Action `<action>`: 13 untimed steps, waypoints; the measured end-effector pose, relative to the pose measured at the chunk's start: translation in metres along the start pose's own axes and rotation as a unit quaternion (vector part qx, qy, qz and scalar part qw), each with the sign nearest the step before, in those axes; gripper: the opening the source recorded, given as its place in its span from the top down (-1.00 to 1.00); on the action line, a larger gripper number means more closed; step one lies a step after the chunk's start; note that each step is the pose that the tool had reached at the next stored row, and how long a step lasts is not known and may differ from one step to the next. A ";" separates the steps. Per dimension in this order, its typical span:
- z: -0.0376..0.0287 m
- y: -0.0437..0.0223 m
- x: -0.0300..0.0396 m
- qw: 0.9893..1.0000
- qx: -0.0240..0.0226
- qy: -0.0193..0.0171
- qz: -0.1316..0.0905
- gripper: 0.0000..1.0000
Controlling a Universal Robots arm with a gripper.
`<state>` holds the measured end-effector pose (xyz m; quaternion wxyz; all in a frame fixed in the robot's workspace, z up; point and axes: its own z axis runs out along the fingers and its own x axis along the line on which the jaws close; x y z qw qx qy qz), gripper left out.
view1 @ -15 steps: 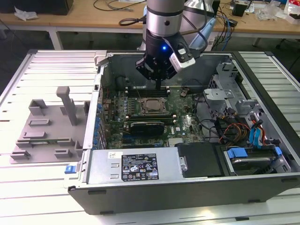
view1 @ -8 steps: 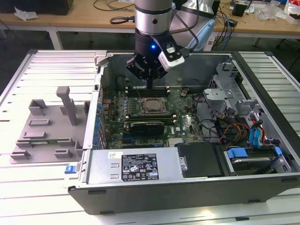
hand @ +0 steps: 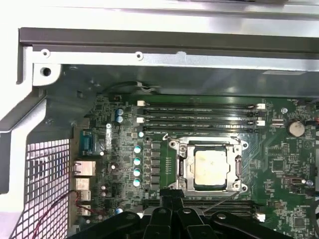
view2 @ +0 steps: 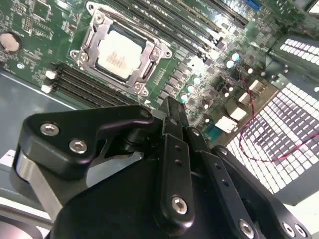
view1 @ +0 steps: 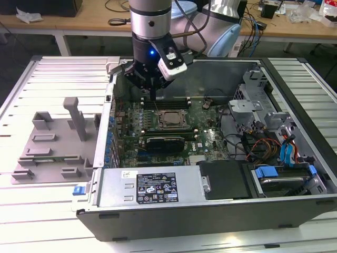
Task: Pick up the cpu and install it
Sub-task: 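Install the first cpu locking lever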
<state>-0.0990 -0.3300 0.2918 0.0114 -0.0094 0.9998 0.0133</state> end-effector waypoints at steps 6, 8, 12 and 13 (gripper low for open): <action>0.0021 -0.0013 0.0025 1.000 -0.022 0.000 0.001 0.79; 0.0045 -0.0017 0.0042 1.000 -0.027 -0.001 0.001 0.79; 0.0132 -0.0021 0.0109 0.999 -0.036 -0.001 0.001 0.79; 0.0141 -0.0022 0.0118 0.999 -0.038 -0.001 0.001 0.79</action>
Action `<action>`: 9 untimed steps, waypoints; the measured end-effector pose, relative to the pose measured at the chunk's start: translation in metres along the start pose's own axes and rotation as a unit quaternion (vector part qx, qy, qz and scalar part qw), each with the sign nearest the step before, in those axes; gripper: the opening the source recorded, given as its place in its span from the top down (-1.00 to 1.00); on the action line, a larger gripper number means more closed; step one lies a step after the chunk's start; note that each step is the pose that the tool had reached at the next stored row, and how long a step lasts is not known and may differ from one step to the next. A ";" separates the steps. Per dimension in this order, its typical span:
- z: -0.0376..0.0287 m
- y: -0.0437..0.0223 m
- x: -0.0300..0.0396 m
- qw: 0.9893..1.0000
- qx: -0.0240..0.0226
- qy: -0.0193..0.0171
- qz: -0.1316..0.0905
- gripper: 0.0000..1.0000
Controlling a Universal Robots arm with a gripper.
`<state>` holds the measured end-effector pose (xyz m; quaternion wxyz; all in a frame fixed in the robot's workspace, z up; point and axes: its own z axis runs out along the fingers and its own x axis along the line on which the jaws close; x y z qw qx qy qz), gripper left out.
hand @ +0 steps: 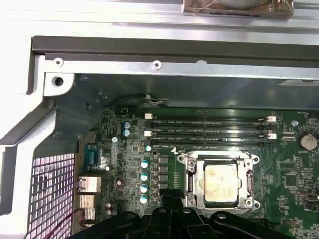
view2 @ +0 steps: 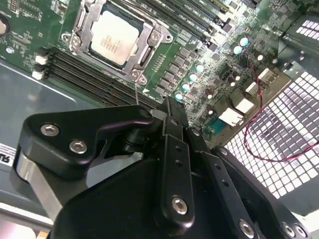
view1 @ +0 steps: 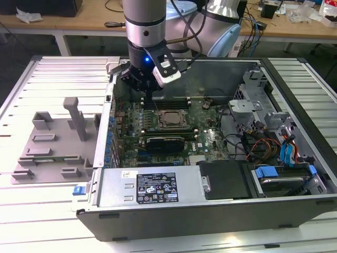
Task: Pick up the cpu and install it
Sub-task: 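Install the first cpu locking lever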
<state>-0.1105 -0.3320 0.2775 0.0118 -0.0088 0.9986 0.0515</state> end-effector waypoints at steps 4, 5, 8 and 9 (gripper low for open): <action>0.0048 -0.0004 0.0064 1.000 -0.027 -0.001 0.001 0.79; 0.0055 -0.0004 0.0069 0.999 -0.047 -0.001 0.001 0.79; 0.0088 -0.0007 0.0070 0.997 -0.075 -0.001 0.002 0.79; 0.0122 -0.0011 0.0071 0.997 -0.078 -0.002 0.002 0.79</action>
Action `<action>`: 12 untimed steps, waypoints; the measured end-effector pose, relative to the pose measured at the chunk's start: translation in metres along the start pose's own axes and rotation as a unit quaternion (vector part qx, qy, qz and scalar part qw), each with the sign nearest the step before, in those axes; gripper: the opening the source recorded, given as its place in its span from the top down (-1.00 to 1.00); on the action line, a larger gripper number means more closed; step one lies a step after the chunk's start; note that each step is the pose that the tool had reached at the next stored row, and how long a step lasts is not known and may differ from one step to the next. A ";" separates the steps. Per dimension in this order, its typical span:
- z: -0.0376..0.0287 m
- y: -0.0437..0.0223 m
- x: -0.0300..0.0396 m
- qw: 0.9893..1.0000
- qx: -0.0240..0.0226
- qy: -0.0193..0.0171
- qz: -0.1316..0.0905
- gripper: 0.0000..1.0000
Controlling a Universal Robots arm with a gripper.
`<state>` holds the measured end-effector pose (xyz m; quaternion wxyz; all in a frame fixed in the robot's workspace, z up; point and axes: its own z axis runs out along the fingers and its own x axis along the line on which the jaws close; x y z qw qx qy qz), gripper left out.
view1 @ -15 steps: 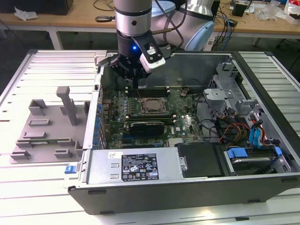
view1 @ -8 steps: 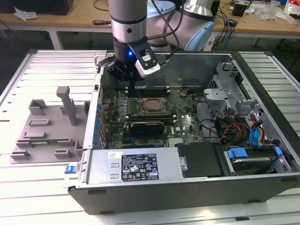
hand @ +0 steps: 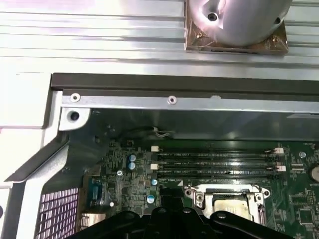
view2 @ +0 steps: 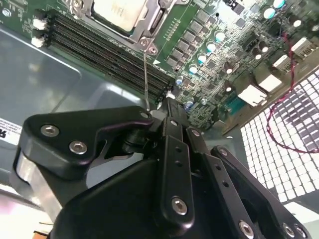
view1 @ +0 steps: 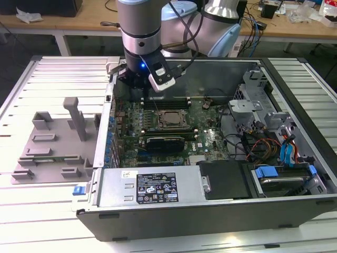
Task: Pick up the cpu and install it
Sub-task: 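Install the first cpu locking lever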
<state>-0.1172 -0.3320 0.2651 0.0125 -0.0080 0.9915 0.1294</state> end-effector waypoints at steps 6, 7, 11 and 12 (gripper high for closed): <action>0.0108 -0.0029 -0.0003 1.000 -0.030 -0.001 0.001 0.79; 0.0124 -0.0033 -0.0016 1.000 -0.030 -0.001 0.001 0.79; 0.0149 -0.0041 -0.0105 1.000 -0.031 0.000 0.001 0.79; 0.0153 -0.0042 -0.0131 1.000 -0.031 0.000 0.001 0.79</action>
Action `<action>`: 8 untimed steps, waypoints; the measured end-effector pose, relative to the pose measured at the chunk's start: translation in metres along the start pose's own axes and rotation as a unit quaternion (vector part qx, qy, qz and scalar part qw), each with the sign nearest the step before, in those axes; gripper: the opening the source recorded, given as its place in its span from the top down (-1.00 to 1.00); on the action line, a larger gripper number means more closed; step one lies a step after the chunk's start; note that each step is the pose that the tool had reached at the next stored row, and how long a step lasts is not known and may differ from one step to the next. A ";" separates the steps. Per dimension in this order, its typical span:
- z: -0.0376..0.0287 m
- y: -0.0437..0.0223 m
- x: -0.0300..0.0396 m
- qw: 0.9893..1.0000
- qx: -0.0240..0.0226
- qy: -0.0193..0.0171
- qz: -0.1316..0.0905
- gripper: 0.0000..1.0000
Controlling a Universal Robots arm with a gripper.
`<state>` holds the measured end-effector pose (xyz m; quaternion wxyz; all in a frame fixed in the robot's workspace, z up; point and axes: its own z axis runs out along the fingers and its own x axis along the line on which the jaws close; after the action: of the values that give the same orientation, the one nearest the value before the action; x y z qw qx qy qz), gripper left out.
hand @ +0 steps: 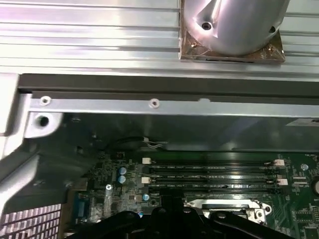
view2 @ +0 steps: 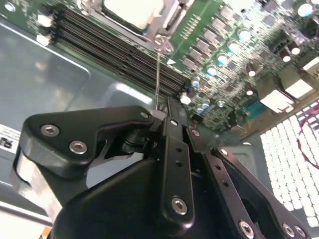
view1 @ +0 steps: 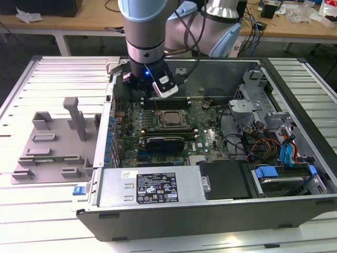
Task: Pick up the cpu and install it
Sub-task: 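Install the first cpu locking lever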
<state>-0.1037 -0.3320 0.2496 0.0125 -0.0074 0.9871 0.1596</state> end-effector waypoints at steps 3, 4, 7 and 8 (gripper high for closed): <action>0.0009 -0.0004 -0.0126 1.000 0.000 0.000 0.001 0.79; 0.0012 -0.0006 -0.0202 1.000 0.000 0.001 0.002 0.79; 0.0013 -0.0007 -0.0238 1.000 0.000 0.001 0.002 0.79; 0.0013 -0.0007 -0.0239 1.000 0.000 0.001 0.002 0.79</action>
<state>-0.0797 -0.3320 0.2487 0.0114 -0.0053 0.9871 0.1595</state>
